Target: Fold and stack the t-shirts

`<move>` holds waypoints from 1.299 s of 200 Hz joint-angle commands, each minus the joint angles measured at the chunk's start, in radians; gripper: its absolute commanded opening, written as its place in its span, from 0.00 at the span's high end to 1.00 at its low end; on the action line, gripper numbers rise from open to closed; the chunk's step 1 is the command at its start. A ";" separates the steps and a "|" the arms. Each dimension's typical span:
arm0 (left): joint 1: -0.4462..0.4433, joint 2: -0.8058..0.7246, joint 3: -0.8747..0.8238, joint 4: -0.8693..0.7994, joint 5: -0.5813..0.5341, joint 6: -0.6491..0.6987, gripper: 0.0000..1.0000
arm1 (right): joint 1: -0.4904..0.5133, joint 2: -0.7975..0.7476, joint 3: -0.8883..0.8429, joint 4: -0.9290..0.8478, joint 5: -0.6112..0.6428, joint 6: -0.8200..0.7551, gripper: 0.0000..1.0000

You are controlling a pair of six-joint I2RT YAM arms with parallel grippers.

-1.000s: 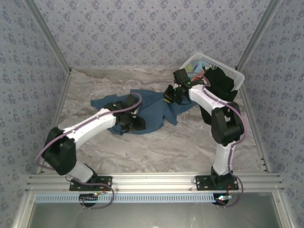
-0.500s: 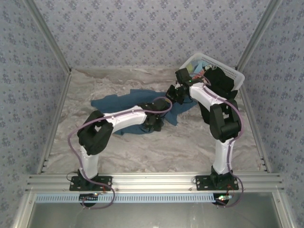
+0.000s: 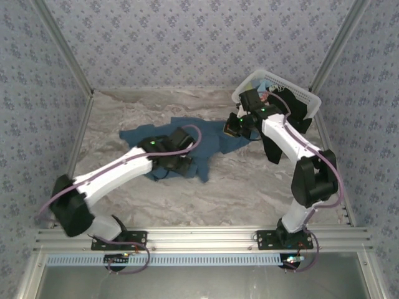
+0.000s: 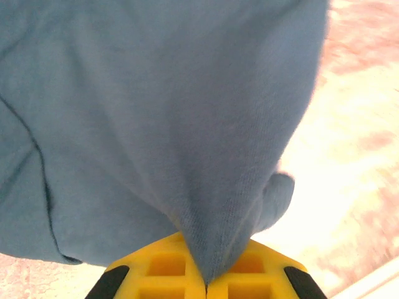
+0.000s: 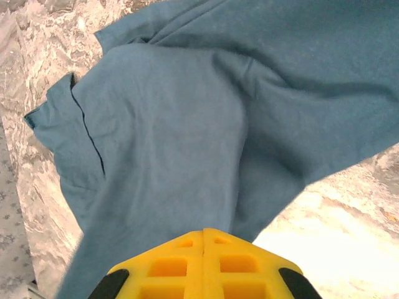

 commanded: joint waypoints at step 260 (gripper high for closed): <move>0.479 0.227 -0.370 0.252 0.205 -0.883 1.00 | 0.014 0.455 0.024 -0.157 0.201 -0.143 0.74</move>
